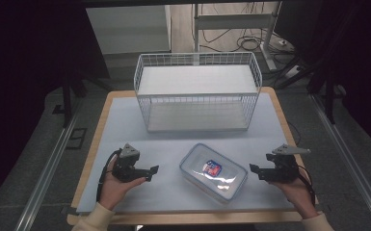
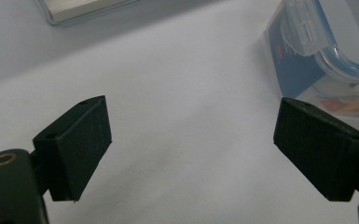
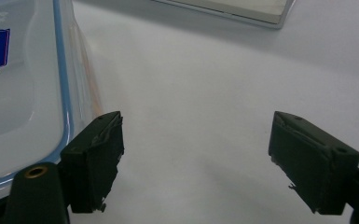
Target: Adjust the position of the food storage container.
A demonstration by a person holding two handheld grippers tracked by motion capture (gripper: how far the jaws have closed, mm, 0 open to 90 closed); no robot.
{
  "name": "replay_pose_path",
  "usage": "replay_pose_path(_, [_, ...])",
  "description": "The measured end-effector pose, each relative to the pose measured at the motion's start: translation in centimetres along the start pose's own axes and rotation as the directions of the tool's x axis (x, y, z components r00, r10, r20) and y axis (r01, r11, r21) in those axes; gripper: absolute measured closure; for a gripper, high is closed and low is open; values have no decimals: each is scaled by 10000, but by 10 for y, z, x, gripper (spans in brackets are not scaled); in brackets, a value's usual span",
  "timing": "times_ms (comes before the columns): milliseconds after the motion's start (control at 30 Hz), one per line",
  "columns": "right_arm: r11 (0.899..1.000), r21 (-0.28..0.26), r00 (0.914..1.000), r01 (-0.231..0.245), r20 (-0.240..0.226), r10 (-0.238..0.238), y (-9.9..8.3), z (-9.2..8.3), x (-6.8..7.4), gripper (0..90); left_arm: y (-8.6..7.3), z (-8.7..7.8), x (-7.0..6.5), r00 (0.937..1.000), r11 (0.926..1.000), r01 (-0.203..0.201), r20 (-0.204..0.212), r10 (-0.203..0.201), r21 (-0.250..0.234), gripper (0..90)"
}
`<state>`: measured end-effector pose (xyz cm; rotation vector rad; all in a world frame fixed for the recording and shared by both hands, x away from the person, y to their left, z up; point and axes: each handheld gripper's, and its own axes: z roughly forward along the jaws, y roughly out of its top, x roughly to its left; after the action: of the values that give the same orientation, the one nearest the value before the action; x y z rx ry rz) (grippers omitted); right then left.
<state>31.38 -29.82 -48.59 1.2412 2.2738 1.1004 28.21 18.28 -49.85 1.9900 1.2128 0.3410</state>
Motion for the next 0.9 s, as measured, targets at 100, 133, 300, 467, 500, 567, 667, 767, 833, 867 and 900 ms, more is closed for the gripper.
replay_pose_path(100, [10000, 54, 10000, -6, -41, 6, 0, 0, 0, 189, 0, -1, 1, 9998, 9999, 161, 69, -161, 5, 112])
replay_pose_path(133, [10000, 81, 10000, -14, -46, 14, 0, 0, 0, 189, 1, -2, 2, 9998, 9998, 184, 87, -184, -13, 114])
replay_pose_path(300, [9999, 82, 9999, -101, -109, 102, 1, -1, 0, 206, 2, -5, 1, 9996, 9997, 213, 177, -211, -81, 117])
replay_pose_path(467, [9996, 6, 9992, -281, -274, 281, 8, -3, 0, 214, 6, -10, -1, 9991, 9994, 288, 316, -282, -200, 118])
replay_pose_path(500, [9996, -11, 9991, -283, -315, 283, 9, -4, 0, 216, 6, -11, -2, 9990, 9994, 284, 356, -277, -203, 118])
replay_pose_path(567, [9995, -34, 9990, -302, -334, 300, 11, -6, 1, 226, 6, -11, -3, 9988, 9993, 304, 387, -297, -194, 119])
replay_pose_path(667, [9998, -53, 9991, -201, -388, 198, 12, -7, 2, 250, 8, -11, -3, 9981, 9990, 414, 467, -408, -139, 121])
replay_pose_path(767, [9999, -70, 9988, -137, -470, 134, 13, -7, 3, 268, 8, -10, -3, 9980, 9990, 433, 469, -426, -127, 122])
replay_pose_path(833, [9999, -109, 9986, -53, -529, 47, 15, -7, 5, 288, 8, -11, -3, 9979, 9989, 452, 480, -445, -126, 122])
replay_pose_path(867, [9998, -182, 9982, 18, -594, -29, 17, -10, 8, 304, 8, -11, -3, 9975, 9987, 503, 495, -497, -114, 122])
replay_pose_path(900, [9998, -193, 9980, 20, -630, -32, 18, -12, 10, 315, 8, -12, -3, 9975, 9986, 508, 497, -500, -143, 121])
